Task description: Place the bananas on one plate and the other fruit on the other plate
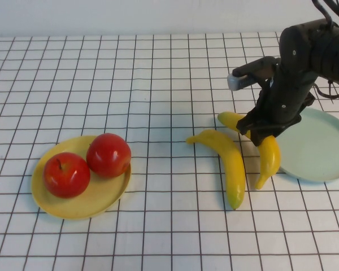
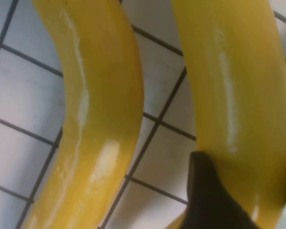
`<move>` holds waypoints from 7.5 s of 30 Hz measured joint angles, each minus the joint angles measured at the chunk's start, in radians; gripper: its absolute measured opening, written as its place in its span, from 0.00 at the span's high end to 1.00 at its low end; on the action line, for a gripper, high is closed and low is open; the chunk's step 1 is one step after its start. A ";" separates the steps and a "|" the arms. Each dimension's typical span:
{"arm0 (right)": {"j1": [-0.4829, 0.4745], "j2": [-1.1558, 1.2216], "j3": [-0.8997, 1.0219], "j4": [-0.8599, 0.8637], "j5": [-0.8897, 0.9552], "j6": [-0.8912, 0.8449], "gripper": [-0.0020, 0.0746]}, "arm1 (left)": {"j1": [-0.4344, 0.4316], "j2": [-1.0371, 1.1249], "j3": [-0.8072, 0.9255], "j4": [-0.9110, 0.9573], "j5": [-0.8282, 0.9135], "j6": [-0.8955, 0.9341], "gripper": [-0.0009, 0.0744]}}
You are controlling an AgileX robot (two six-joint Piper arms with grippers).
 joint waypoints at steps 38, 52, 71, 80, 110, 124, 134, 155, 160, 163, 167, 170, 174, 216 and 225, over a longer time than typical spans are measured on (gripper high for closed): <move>-0.363 -0.032 0.043 0.166 0.045 -0.276 0.58 | 0.000 0.000 0.000 0.000 0.001 0.000 0.99; -0.363 -0.001 0.044 0.196 0.035 -0.334 0.39 | 0.000 0.000 0.000 0.001 0.001 0.000 0.99; 0.076 -0.070 -0.017 0.180 0.135 -0.315 0.83 | 0.000 0.000 0.000 0.001 0.001 0.000 0.99; 0.066 -0.049 -0.017 0.159 0.139 -0.195 0.67 | 0.000 0.000 0.000 0.001 0.001 0.000 0.99; 0.040 0.089 -0.019 0.238 0.077 -0.027 0.45 | 0.000 0.000 0.000 0.001 0.001 0.000 0.99; 0.040 0.087 -0.088 0.241 0.120 -0.049 0.55 | 0.000 0.000 0.000 0.001 0.001 0.000 0.99; 0.024 -0.160 -0.131 -0.130 0.134 -0.016 0.55 | 0.000 0.000 0.000 0.001 0.001 0.000 0.99; -0.145 -0.091 0.151 -0.032 -0.092 -0.050 0.55 | 0.000 0.000 0.000 0.002 0.001 0.000 0.99; -0.145 -0.052 0.149 -0.011 -0.094 -0.067 0.55 | 0.000 0.000 0.000 0.002 0.001 0.000 0.99; -0.145 -0.048 0.143 -0.017 -0.086 -0.061 0.53 | 0.000 0.000 0.000 0.002 0.001 0.000 0.99; -0.145 -0.019 0.133 -0.091 -0.012 -0.014 0.45 | 0.000 0.000 0.000 0.002 0.001 0.000 0.99; -0.145 -0.023 0.097 -0.128 0.043 -0.005 0.48 | 0.000 0.000 0.000 0.002 0.001 0.000 0.99; -0.145 -0.106 0.065 -0.132 0.018 0.001 0.72 | 0.000 0.000 0.000 0.005 0.001 0.000 0.99; -0.145 -1.359 0.783 0.764 -0.443 -0.768 0.99 | 0.000 0.000 0.000 0.005 0.001 0.000 0.99; -0.145 -1.554 1.128 0.744 -0.791 -0.776 0.99 | 0.000 0.000 0.000 0.005 0.001 0.000 0.99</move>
